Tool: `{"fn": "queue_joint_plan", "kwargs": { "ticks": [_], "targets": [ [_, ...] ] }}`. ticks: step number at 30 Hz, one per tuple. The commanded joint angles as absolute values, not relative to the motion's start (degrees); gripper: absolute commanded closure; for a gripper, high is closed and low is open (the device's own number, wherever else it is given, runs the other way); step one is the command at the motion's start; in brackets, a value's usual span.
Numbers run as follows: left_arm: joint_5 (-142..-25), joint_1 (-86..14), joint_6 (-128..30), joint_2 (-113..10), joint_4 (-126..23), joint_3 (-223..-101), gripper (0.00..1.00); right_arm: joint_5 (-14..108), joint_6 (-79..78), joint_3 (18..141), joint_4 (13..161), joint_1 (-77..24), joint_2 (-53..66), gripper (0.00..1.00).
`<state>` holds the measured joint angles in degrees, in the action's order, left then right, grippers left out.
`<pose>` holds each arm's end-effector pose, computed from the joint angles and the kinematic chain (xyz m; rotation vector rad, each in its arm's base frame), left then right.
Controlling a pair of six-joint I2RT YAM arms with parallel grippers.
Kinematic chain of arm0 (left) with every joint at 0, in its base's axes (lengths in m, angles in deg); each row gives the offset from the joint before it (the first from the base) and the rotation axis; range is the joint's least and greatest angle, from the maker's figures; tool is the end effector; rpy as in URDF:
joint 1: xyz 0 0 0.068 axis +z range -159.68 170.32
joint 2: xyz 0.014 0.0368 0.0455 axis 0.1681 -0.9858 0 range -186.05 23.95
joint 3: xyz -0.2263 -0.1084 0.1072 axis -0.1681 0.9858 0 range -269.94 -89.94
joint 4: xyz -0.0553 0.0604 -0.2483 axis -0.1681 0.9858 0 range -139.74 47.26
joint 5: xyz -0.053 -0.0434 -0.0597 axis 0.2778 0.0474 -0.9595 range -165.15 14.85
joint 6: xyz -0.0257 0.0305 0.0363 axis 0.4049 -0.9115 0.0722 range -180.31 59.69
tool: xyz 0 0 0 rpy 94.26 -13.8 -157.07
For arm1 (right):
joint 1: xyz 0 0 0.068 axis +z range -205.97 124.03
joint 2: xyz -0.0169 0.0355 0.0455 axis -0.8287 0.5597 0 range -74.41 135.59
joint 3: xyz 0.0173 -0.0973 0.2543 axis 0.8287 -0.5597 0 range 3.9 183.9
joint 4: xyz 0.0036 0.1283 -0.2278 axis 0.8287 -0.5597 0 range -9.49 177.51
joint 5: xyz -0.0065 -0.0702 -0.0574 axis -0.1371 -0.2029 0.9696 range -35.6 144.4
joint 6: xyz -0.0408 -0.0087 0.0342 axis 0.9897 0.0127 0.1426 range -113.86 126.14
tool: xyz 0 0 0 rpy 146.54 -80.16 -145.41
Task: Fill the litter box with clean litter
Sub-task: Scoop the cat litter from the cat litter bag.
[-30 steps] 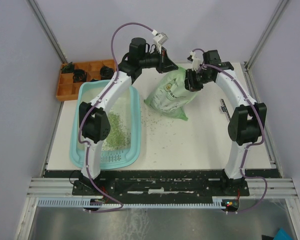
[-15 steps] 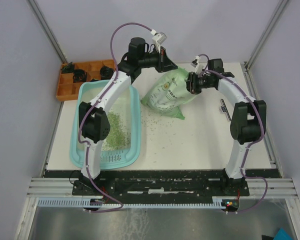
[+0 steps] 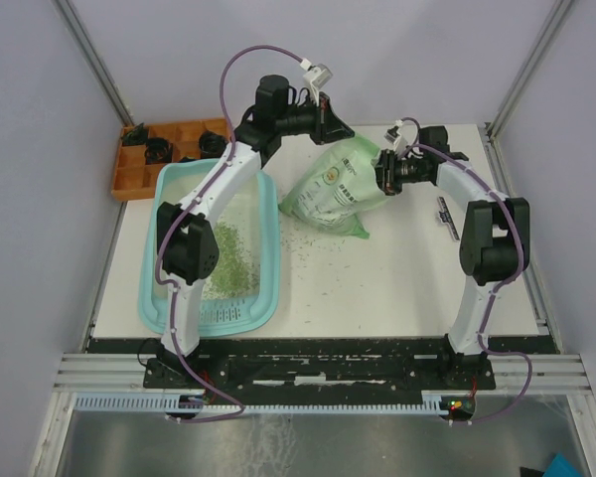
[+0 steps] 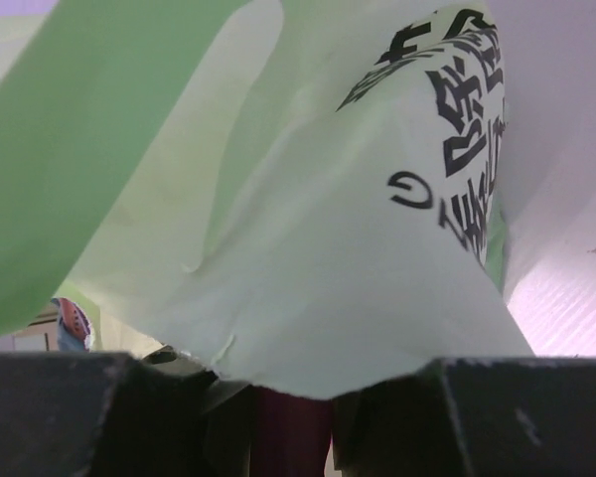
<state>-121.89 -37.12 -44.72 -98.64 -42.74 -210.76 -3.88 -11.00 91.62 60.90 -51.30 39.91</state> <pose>0.4372 -0.2562 0.3733 0.8145 1.6512 -1.2371 0.4263 0.0652 0.2237 -0.1767 2.3713 1.4268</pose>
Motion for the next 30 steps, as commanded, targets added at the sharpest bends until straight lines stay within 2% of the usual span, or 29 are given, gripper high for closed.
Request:
{"fn": "queue_joint_plan", "kwargs": {
  "ticks": [1, 14, 30],
  "targets": [
    [-126.2, -39.3, -41.7, -93.4, -53.5, -211.9, 0.97, -7.8, -16.7, 90.9, 52.8, -51.5, 37.2, 0.98],
    [-126.0, -39.4, -42.2, -91.4, -54.2, -210.4, 0.97, -11.1, -23.7, 91.2, 55.9, -56.7, 32.0, 0.98],
    [-124.5, -39.2, -41.8, -88.4, -56.1, -206.9, 0.97, -12.5, -23.8, 89.2, 55.6, -61.2, 27.3, 0.98]
  ]
}}
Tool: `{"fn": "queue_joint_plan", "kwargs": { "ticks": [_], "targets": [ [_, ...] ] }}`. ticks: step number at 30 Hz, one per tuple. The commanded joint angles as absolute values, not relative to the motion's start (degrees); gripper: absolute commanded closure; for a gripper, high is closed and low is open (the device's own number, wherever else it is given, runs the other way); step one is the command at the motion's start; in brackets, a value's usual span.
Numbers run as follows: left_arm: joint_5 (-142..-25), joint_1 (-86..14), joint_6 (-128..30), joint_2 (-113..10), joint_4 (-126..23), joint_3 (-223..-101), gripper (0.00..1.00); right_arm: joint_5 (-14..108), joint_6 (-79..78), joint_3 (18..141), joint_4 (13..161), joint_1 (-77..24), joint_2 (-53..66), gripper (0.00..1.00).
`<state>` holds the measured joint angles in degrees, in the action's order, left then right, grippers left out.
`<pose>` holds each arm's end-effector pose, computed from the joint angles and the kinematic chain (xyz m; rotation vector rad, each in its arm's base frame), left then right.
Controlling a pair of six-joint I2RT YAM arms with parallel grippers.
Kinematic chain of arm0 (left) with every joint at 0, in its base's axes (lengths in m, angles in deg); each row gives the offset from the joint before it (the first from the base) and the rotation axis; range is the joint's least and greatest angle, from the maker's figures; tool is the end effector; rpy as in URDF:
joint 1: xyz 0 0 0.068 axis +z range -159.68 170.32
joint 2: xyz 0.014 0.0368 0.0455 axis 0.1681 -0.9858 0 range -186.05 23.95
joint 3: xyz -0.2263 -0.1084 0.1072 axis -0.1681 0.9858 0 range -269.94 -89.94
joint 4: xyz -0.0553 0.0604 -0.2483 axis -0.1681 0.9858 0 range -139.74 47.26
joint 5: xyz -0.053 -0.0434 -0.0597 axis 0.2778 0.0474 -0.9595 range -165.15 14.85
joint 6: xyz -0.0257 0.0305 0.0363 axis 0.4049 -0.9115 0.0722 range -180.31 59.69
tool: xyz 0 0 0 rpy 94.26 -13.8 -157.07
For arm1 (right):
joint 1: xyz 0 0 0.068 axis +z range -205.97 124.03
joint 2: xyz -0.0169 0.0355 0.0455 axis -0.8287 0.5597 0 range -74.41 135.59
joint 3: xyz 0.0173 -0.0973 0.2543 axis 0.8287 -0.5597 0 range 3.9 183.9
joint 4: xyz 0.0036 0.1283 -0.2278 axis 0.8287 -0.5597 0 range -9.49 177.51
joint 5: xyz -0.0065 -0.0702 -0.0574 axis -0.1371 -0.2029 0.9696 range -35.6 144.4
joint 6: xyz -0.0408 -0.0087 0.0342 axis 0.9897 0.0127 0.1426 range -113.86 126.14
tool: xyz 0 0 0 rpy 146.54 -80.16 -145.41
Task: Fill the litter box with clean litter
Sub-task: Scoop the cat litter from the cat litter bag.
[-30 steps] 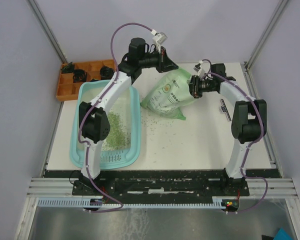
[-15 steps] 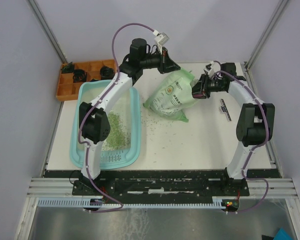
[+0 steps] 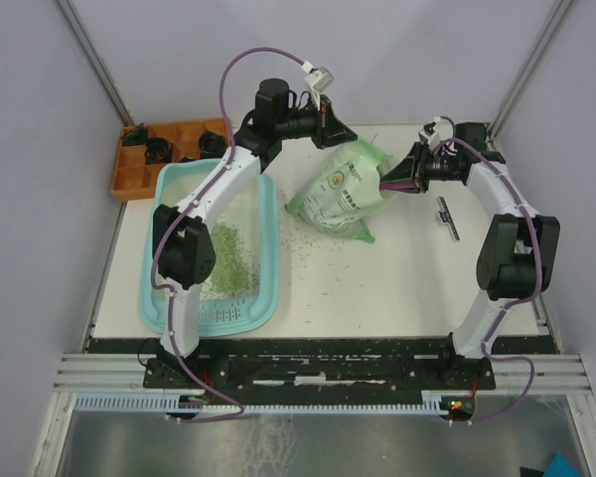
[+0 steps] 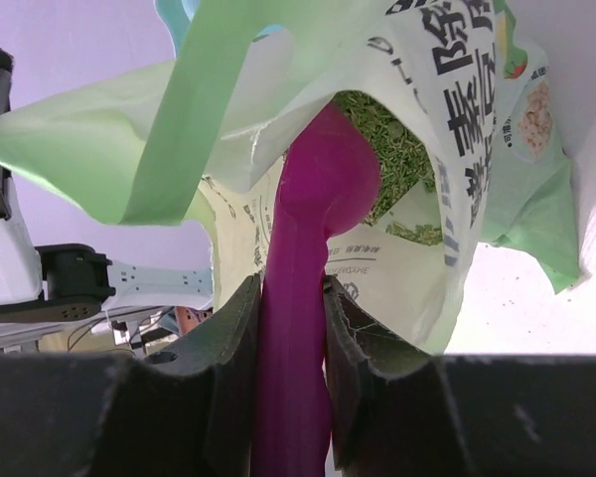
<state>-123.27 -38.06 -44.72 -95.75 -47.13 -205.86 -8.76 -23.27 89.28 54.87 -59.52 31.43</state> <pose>0.4241 -0.2592 0.3757 0.8549 1.5972 -1.2599 0.3978 0.0071 0.2659 0.2021 2.3594 1.5628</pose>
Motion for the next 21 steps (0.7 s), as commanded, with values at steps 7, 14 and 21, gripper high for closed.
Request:
{"fn": "queue_joint_plan", "kwargs": {
  "ticks": [7, 14, 21],
  "targets": [
    [-123.8, -39.2, -41.6, -86.3, -57.0, -204.3, 0.84, -13.5, -21.8, 88.8, 53.0, -64.0, 25.3, 0.98],
    [-124.7, -39.3, -39.8, -85.2, -58.5, -202.5, 0.68, -13.8, -17.9, 89.0, 48.2, -66.4, 23.4, 0.98],
    [-125.1, -39.3, -38.8, -84.7, -59.7, -201.0, 0.62, -14.4, -15.2, 88.1, 44.2, -67.9, 20.8, 0.98]
  ]
}}
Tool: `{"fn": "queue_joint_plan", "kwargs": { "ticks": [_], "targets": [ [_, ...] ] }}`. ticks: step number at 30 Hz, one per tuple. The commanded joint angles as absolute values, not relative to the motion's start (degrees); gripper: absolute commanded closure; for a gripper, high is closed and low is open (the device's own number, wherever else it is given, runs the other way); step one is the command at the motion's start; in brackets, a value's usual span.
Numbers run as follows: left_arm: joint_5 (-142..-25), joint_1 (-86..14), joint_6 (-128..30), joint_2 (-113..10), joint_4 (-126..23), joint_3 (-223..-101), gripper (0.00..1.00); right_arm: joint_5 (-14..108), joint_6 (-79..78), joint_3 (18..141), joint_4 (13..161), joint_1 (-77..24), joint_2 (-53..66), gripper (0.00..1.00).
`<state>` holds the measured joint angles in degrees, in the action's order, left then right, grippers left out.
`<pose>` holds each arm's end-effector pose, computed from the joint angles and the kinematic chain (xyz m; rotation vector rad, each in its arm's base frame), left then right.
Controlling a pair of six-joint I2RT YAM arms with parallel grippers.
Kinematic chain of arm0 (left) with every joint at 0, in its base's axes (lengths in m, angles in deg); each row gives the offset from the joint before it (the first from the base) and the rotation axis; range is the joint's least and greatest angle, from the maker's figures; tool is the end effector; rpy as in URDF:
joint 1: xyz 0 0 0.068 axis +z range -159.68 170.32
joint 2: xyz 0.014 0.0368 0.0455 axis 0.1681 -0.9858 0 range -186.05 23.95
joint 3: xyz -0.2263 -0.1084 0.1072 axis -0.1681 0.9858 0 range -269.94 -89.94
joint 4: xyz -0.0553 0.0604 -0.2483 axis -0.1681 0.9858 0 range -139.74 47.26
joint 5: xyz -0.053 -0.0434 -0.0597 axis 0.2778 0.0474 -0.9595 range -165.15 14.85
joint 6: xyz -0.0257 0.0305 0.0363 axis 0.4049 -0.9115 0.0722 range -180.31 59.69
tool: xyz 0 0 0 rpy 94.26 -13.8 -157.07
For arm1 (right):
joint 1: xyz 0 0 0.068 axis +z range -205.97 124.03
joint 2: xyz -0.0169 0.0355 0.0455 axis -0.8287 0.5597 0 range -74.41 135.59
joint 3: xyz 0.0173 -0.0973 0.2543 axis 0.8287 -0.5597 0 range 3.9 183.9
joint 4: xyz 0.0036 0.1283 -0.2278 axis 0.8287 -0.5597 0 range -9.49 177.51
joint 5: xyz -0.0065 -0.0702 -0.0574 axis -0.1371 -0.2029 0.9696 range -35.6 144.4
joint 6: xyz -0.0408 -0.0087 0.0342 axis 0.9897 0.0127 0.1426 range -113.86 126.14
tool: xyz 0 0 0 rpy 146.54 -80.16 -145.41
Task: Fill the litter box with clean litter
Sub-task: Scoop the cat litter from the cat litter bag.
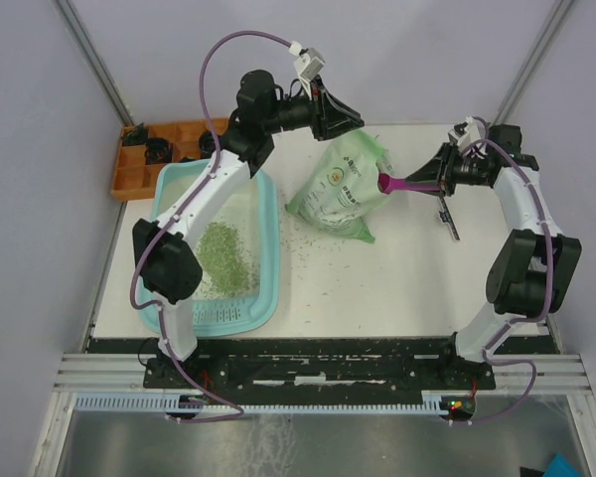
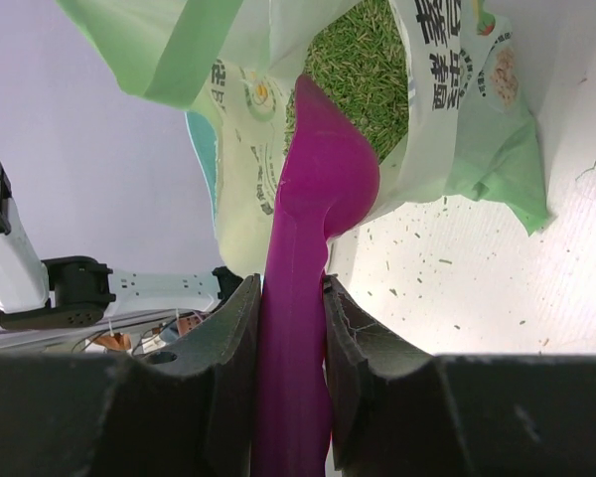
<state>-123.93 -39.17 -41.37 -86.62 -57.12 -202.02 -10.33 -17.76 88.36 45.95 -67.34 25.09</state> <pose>0.3805 -0.2459 0.4422 0.8791 1.3440 -1.2671 0.3640 -0.0404 0.2937 0.2778 2.3038 1.5105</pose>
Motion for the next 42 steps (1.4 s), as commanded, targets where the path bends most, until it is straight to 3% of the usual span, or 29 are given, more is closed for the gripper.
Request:
{"fn": "queue_joint_plan", "kwargs": {
  "ticks": [1, 42],
  "targets": [
    [-125.1, -39.2, -38.9, -84.5, -59.8, -200.8, 0.62, -14.4, -15.1, 87.6, 44.1, -68.1, 20.4, 0.98],
    [-122.0, -39.3, -42.2, -75.5, -60.0, -191.6, 0.65, -20.1, -20.9, 86.9, 47.3, -80.4, 15.9, 0.98]
  ]
}}
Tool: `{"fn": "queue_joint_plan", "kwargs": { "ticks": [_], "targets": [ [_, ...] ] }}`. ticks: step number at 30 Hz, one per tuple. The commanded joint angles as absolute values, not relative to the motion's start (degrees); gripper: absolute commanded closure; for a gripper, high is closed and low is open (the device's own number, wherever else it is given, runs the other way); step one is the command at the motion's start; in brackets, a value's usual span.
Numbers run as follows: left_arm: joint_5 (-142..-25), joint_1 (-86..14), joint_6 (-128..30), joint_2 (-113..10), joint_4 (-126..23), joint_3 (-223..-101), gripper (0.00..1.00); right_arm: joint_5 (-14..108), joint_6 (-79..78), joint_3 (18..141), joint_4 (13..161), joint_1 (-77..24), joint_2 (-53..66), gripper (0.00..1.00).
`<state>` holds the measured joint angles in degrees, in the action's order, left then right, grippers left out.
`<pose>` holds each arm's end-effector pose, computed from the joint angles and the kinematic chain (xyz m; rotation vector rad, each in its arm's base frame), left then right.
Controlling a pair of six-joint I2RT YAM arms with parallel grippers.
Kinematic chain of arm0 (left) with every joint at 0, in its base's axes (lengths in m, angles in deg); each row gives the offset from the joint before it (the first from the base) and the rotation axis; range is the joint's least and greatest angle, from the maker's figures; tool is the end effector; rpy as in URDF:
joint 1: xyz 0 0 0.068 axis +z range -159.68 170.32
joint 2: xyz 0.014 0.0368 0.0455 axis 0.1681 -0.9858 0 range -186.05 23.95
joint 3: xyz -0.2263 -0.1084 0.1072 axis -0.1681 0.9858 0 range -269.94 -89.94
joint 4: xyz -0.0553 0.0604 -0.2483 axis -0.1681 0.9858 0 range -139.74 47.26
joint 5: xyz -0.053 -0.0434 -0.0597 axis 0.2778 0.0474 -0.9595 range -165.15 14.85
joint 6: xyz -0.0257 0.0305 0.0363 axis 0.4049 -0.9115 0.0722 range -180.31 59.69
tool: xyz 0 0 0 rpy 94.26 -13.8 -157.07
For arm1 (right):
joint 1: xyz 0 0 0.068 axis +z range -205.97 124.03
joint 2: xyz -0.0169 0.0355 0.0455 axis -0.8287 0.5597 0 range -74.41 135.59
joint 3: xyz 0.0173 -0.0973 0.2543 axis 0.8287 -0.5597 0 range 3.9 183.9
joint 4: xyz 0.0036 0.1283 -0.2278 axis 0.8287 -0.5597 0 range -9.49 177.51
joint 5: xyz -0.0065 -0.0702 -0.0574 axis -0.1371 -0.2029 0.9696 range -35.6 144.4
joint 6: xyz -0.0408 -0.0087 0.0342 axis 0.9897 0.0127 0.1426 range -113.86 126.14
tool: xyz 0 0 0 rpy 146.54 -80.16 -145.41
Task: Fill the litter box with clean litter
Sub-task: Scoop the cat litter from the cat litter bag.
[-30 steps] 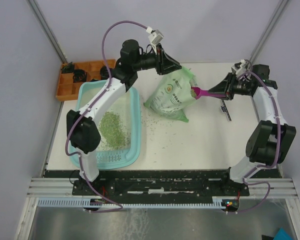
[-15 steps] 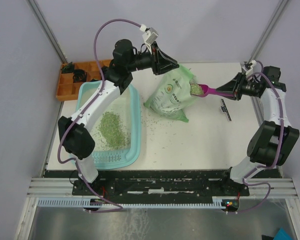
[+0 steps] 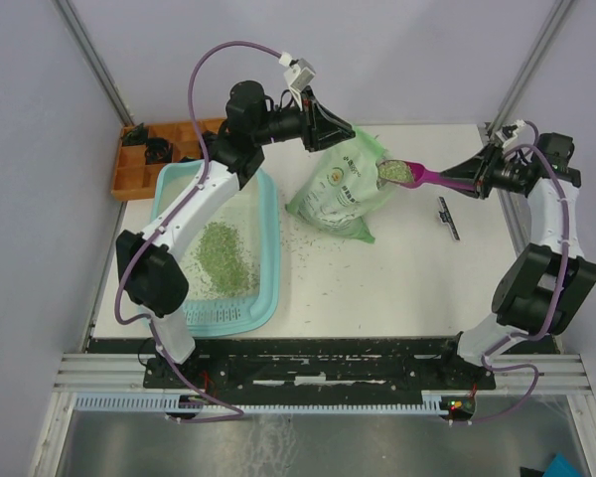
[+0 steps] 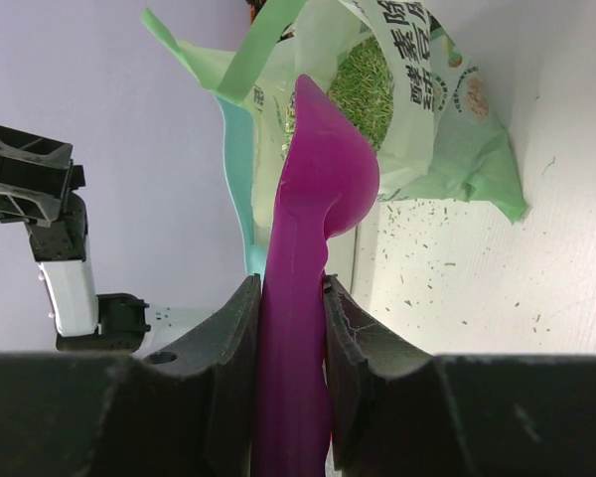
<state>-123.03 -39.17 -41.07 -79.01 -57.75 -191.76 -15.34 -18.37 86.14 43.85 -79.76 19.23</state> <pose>0.3547 -0.2309 0.4376 0.8578 1.3879 -1.2689 0.3229 -0.1059 0.3165 0.4473 2.1434 1.4944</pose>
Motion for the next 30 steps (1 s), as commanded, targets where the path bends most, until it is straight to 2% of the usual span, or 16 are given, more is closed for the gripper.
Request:
{"fn": "queue_joint_plan", "kwargs": {
  "ticks": [1, 30],
  "targets": [
    [-121.9, -39.2, -42.2, -75.5, -60.0, -191.6, 0.65, -20.3, -21.3, 87.1, 47.5, -80.6, 15.7, 0.98],
    [-113.4, -39.2, -45.2, -65.0, -59.5, -184.6, 0.65, -25.1, -26.5, 91.8, 45.0, -84.3, 10.5, 0.98]
  ]
}}
